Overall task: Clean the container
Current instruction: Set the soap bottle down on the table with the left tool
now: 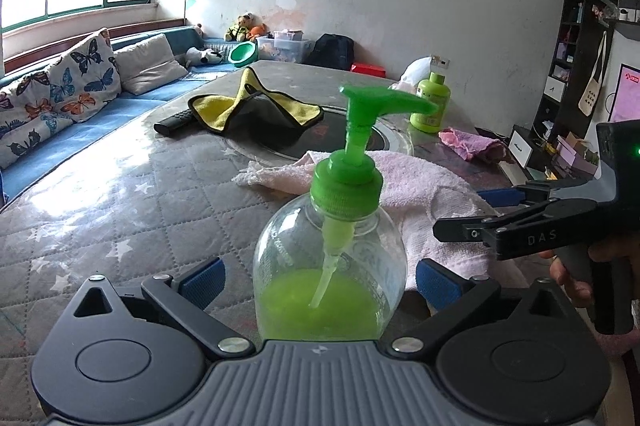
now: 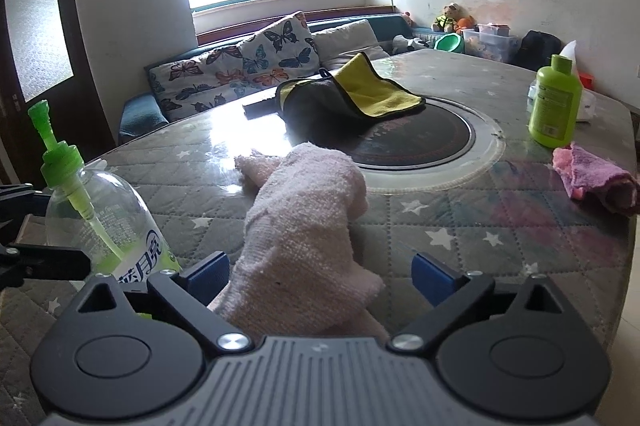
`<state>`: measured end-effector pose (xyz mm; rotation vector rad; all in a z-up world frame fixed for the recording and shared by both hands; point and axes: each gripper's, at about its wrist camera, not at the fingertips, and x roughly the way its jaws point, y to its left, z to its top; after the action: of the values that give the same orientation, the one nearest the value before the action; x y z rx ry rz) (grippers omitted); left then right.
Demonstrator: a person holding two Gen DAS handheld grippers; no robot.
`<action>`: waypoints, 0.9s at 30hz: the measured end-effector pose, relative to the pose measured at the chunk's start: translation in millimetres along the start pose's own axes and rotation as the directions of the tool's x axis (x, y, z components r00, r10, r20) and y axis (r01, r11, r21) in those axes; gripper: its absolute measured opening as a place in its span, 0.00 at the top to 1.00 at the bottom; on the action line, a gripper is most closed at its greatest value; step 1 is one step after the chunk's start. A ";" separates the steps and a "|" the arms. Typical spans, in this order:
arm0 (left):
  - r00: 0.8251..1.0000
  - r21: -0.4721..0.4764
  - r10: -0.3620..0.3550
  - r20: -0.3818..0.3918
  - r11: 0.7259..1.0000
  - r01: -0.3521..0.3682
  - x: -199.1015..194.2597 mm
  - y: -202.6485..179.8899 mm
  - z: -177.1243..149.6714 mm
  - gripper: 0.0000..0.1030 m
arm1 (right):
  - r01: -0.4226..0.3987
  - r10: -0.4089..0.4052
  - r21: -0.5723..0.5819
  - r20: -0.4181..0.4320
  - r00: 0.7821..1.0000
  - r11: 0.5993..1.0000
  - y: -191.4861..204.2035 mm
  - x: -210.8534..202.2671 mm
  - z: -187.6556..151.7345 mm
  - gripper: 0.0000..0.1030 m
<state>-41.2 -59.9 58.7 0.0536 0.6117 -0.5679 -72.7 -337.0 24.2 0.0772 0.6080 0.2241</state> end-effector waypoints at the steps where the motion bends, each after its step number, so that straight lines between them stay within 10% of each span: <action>1: 1.000 -0.001 0.001 0.004 1.000 -0.001 -1.0 0.4 0.3 0.00 | 0.004 -0.004 0.001 0.000 1.000 1.000 -0.4 -0.6 -0.3 0.03; 27: 0.996 0.027 0.062 0.063 0.998 -0.064 -38.3 1.5 -10.4 0.00 | 0.015 -0.015 -0.015 -0.004 1.000 1.000 4.2 -11.5 -13.1 0.00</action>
<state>-71.6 -37.8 71.3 0.0820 0.5398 -0.5153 -90.2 -335.5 20.5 0.0575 0.6109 0.2140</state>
